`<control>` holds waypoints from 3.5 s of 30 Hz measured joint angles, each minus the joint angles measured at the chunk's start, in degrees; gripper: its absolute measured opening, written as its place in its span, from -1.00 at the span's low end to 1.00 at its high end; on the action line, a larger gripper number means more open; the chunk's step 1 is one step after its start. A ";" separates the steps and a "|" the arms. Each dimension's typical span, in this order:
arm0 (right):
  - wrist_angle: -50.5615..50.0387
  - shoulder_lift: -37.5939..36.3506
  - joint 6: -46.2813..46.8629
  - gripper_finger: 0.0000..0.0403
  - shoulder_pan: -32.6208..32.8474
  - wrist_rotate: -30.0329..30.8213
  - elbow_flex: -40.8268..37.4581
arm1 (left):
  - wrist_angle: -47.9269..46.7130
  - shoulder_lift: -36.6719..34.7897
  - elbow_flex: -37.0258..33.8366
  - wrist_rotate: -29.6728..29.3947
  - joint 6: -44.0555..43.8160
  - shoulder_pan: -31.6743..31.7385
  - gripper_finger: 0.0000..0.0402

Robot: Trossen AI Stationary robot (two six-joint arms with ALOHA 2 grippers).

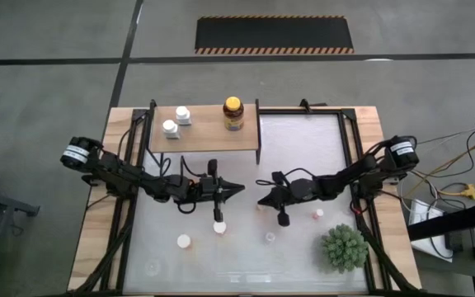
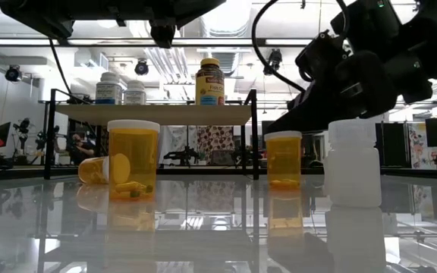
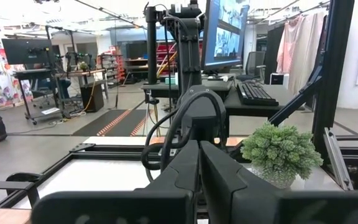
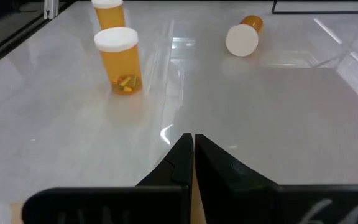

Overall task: Pick and place medicine bottles onto shelf by color
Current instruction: Adjust the lid of the orange pill bottle, then put the orange pill bottle on the shelf

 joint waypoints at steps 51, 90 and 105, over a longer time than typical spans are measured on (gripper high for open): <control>-19.77 -32.19 -5.99 -0.96 5.36 3.55 -4.63 | -9.58 22.67 16.62 -0.98 -9.19 1.61 -1.00; -16.11 -35.52 -3.51 -0.96 7.54 6.02 -9.57 | -32.03 23.65 27.17 5.20 -9.27 3.69 -0.95; -16.14 -35.48 -2.84 -0.96 7.56 6.01 -9.57 | -34.84 24.71 27.03 5.03 -9.20 3.59 0.27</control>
